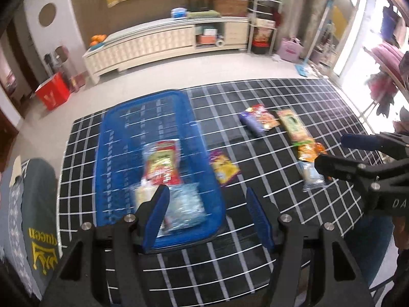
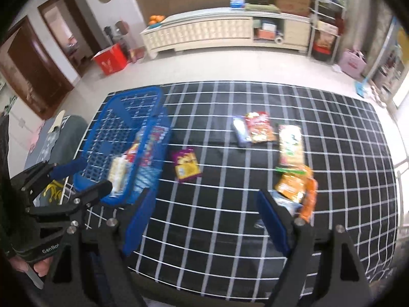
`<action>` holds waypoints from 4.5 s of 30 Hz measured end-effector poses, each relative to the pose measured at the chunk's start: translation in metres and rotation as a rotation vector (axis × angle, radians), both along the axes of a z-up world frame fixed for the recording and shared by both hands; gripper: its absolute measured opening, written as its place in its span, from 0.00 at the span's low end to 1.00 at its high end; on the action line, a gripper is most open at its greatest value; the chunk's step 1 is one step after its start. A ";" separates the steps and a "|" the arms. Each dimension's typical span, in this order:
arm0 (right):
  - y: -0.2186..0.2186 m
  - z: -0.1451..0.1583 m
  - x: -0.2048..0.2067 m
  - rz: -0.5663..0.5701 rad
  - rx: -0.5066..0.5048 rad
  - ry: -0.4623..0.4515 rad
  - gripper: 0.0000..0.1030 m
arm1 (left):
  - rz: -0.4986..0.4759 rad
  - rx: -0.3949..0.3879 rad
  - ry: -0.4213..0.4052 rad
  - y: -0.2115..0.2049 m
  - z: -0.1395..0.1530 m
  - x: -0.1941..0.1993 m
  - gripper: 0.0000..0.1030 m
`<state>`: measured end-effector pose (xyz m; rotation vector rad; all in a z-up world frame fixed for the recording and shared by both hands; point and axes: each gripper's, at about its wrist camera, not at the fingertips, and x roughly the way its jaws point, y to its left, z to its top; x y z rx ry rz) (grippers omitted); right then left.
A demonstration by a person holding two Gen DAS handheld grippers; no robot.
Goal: Organize snacks
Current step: 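Reach the left tool to the purple chips bag while the right tool reaches the Doublemint pack, then grasp the purple chips bag with the left tool while the right tool grasps the Doublemint pack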
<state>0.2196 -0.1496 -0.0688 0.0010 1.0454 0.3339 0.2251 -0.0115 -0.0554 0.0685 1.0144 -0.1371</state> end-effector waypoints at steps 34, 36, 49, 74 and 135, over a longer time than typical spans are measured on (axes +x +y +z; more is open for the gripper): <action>-0.097 -0.112 0.094 -0.059 -0.114 0.064 0.82 | 0.296 0.078 0.083 -0.109 -0.143 0.092 0.86; -0.094 -0.117 0.099 -0.041 -0.114 0.070 0.82 | 0.318 0.062 0.082 -0.103 -0.150 0.100 0.86; -0.100 -0.135 0.117 -0.056 -0.069 0.116 0.82 | 0.449 0.119 0.096 -0.086 -0.187 0.133 0.86; -0.110 -0.132 0.126 -0.072 -0.063 0.111 0.82 | 0.420 0.000 0.116 -0.110 -0.191 0.163 0.73; 0.013 -0.165 0.190 0.245 -0.251 0.079 0.33 | 0.580 -0.036 0.108 -0.058 -0.188 0.146 0.53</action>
